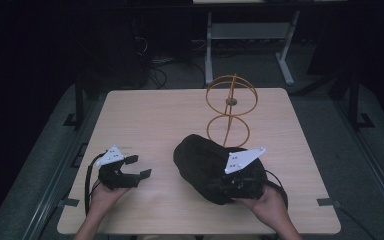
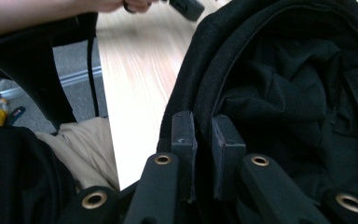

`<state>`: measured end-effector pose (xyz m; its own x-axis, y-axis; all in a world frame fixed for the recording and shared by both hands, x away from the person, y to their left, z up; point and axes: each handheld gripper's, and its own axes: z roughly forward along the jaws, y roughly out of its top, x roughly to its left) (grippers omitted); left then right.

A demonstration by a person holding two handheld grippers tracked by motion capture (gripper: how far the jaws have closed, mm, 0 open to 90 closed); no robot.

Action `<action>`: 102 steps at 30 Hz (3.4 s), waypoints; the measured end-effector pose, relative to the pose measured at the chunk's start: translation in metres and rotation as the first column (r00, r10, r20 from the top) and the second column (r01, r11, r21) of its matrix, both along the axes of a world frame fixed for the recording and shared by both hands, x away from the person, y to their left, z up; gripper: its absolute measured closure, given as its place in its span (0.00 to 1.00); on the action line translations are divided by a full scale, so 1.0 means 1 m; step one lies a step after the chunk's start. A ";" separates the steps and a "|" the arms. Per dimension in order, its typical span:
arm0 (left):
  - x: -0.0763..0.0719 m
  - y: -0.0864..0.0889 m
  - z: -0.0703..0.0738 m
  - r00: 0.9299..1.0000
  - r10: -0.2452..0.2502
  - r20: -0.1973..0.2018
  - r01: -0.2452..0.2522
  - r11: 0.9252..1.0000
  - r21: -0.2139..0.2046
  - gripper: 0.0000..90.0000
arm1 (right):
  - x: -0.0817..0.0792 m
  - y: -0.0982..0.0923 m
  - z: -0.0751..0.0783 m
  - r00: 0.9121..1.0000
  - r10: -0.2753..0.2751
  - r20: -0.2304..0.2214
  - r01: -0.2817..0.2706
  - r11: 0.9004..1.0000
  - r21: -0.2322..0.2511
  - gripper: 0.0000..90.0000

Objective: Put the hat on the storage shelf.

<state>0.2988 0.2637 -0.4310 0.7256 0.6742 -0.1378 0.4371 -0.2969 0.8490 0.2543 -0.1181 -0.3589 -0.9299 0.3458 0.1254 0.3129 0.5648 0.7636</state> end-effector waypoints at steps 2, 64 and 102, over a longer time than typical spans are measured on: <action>-0.001 -0.005 0.002 1.000 -0.020 0.008 0.020 1.000 -0.002 0.22 | 0.001 -0.003 0.005 1.000 -0.002 0.002 0.002 1.000 0.015 0.91; 0.029 -0.076 0.073 0.930 -0.341 0.137 0.359 0.924 -0.136 0.96 | 0.003 -0.027 0.042 0.989 0.142 0.044 -0.148 0.970 0.194 0.91; 0.059 -0.064 0.166 0.951 -0.264 0.159 0.272 0.962 -0.033 0.97 | 0.022 -0.111 -0.020 0.976 -0.213 -0.038 0.215 0.942 0.257 0.46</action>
